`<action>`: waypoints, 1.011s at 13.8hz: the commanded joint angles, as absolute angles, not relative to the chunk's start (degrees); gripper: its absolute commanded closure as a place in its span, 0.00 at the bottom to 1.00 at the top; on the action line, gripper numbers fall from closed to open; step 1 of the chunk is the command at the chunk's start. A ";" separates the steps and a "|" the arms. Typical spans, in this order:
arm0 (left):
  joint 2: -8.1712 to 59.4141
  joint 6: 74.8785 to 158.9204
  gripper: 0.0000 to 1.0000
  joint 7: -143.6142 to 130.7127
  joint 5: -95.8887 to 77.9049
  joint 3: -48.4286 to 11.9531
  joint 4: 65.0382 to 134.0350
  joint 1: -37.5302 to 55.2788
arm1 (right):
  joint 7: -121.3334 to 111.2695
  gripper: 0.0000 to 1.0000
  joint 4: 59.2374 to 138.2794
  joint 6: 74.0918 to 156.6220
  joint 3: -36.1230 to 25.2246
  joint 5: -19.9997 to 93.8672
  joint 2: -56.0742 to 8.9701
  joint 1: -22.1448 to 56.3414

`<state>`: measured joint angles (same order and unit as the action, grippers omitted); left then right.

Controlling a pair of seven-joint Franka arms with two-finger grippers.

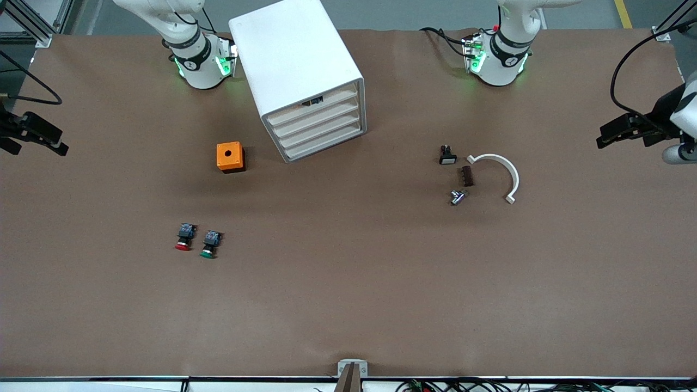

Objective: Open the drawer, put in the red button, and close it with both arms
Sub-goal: 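Move the right gripper to the red button while the left gripper approaches the cabinet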

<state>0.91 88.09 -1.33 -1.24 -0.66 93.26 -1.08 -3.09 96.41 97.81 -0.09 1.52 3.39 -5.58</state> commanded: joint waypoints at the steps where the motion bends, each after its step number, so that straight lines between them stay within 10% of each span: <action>1: 4.29 88.06 0.00 -1.23 -0.35 -0.53 92.37 -0.88 | -2.90 0.00 97.73 101.24 -0.18 1.41 0.54 -3.79; 14: 25.66 92.37 0.00 -13.61 0.53 -0.97 92.29 4.38 | 2.37 0.00 106.78 123.64 -0.18 1.67 -15.63 1.76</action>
<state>23.82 92.51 -9.94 -1.23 -0.99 93.34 2.07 0.73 106.14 120.75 0.06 1.53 -13.38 0.97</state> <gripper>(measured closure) 0.000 0.000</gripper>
